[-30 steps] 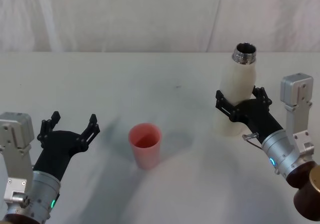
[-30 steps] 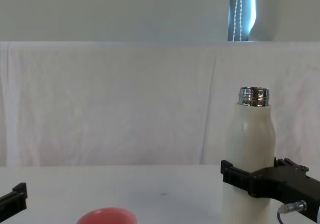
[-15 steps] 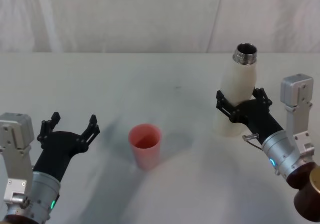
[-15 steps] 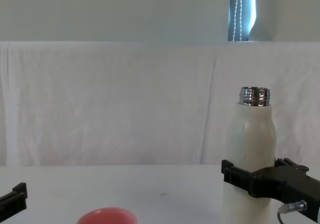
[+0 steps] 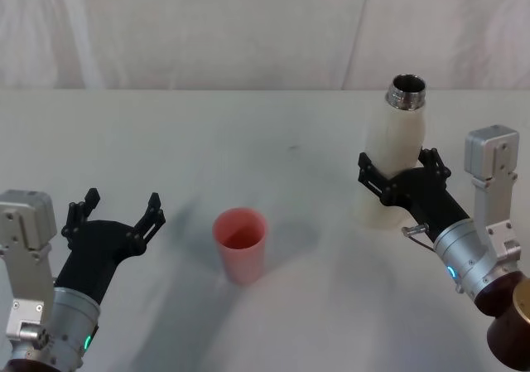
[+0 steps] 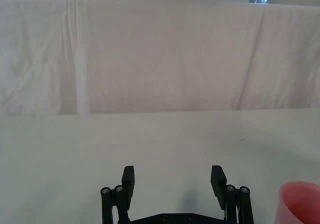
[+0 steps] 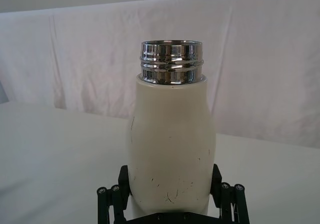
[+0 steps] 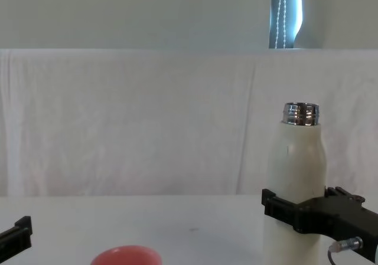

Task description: Grasp the thermos with one hand and pour water into the cup lid.

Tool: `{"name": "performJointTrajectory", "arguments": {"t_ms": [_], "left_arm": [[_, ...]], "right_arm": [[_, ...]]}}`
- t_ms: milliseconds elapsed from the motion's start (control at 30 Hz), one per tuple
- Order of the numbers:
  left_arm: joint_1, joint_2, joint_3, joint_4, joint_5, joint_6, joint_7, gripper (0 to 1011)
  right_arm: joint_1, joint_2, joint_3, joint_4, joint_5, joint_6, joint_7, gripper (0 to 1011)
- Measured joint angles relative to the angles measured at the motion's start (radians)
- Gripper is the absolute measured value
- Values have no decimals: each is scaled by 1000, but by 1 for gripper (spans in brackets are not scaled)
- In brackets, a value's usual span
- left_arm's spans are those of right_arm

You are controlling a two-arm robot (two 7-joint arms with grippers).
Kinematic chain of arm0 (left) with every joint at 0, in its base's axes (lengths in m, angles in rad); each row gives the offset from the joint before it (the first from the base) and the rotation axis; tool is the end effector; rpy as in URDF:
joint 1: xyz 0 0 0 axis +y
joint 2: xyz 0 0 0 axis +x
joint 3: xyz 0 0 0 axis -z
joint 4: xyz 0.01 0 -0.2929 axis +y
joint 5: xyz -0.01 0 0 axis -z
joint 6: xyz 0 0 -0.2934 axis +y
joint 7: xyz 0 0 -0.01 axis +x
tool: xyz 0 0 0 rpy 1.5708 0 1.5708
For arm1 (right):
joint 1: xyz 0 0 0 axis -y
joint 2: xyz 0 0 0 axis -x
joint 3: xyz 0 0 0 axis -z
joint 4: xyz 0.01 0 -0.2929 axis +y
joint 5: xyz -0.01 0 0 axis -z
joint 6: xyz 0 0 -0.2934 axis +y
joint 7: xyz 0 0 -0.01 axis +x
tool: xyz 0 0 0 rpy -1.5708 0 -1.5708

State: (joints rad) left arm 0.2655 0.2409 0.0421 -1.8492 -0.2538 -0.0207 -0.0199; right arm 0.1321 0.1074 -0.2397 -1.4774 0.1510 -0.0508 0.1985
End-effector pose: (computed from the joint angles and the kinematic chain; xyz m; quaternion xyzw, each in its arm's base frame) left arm 0.2369 0.0398 -0.2879 -0.0174 0.0065 0.6616 0.7496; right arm 0.3440 0.0379 -0.2939 0.0275 -0.0155 -0.5417 0.8400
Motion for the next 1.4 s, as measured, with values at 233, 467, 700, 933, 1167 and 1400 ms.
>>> {"name": "performJointTrajectory", "arguments": {"t_ms": [233,467,700,933,1167,1400], "left_arm": [[0,0,0,0,0,0,0,1001],[0,0,0,0,0,0,0,1001],[0,0,0,0,0,0,0,1001],[0,0,0,0,0,0,0,1001],[0,0,0,0,0,0,0,1001],[0,0,0,0,0,0,0,1001]], "right_arm": [[11,25,-12,-12,-16,0,14,951],[21,47,-21,-25,-45,-4,17,951],[30,64,-26,-45,-61,10,26,951],[48,84,-40,-61,-78,14,46,951],[77,119,-75,-85,-120,50,74,951],[100,149,-112,-107,-179,58,87,951]]}}
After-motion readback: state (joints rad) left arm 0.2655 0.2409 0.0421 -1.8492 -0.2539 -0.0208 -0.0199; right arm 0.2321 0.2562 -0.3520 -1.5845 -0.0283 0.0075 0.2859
